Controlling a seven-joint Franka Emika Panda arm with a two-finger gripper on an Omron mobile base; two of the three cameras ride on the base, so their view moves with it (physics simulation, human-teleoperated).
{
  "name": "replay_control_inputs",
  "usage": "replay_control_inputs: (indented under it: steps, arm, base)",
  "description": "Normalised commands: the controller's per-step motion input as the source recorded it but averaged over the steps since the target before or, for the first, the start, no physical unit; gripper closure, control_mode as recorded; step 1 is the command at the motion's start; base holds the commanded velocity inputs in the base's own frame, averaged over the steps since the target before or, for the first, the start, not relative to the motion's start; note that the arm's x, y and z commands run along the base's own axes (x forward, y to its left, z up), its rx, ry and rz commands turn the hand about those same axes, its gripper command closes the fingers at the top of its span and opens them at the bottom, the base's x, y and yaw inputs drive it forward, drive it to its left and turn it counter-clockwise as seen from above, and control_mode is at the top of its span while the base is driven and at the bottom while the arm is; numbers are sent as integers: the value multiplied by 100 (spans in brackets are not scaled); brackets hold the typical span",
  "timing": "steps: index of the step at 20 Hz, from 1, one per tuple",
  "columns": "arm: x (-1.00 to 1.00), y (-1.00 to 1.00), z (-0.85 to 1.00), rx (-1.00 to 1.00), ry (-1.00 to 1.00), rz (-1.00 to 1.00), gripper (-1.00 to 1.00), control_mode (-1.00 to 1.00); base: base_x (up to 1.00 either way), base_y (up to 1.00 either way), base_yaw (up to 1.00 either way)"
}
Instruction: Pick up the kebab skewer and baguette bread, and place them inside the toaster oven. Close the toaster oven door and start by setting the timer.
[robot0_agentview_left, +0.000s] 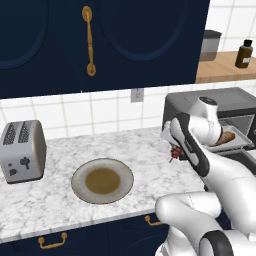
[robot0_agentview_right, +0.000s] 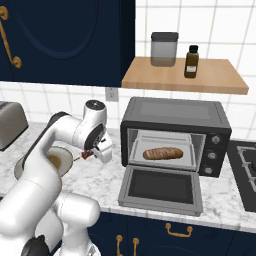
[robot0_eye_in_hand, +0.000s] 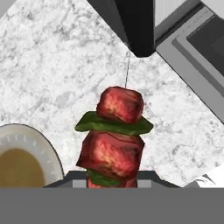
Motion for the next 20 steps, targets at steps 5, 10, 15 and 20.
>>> replay_control_inputs:
  steps: [5,10,15,20]
  arm:
    - [0,-98,24,8,0,-35,100,-100]
    - [0,-100,21,11,0,-36,100,-100]
    - [0,-100,6,7,0,-37,100,-100]
    - [12,-100,1,1,0,-35,100,-100]
  base:
    - [0,0,0]
    - [0,0,0]
    - [0,0,0]
    - [0,0,0]
